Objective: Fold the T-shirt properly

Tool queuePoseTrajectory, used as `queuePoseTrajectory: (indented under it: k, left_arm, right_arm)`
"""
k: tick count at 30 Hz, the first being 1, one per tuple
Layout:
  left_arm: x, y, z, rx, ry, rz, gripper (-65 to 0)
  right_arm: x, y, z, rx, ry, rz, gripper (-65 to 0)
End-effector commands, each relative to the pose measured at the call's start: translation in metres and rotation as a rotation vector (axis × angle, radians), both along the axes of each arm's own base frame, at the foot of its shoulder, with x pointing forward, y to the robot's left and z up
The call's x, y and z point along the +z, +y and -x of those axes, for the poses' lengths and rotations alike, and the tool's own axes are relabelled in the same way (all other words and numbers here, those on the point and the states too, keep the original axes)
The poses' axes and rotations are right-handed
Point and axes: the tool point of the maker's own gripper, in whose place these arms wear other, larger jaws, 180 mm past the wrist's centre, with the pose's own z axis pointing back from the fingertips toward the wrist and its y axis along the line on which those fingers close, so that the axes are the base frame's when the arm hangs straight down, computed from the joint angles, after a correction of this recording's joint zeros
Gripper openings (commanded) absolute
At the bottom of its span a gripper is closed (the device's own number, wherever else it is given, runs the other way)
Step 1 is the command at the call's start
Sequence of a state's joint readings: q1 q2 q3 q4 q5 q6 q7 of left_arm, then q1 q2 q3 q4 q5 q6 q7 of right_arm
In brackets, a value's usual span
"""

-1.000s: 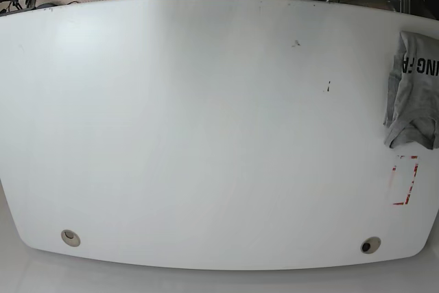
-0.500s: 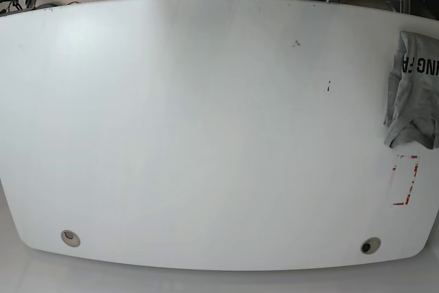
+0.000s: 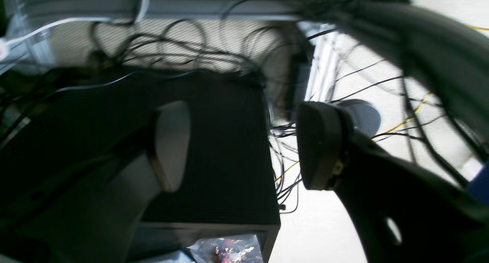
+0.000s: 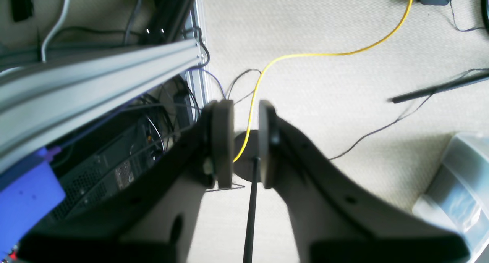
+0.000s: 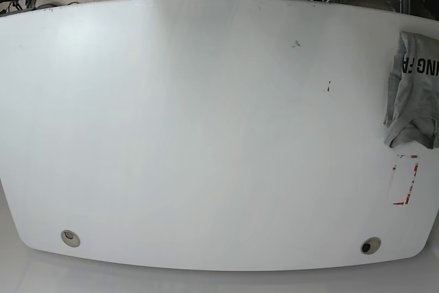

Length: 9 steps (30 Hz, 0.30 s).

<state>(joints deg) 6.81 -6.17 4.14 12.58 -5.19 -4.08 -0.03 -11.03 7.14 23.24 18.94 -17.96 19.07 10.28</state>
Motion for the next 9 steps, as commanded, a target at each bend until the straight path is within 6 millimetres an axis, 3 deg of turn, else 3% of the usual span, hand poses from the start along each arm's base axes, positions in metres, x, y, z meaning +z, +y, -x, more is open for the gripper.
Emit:
queuePoseTrajectory:
  k: [1,9]
  left_arm:
    - [0.001,0.011,0.005,0.004,0.006,-0.020,-24.2]
    - [0.001,0.009,0.002,0.006,0.000,-0.018,-24.2]
  right_arm:
    - [0.000,-0.002,0.004,-0.003,0.003,0.003,-54.1]
    - [-0.001,0.009,0.004,-0.006,-0.001,-0.014,-54.1]
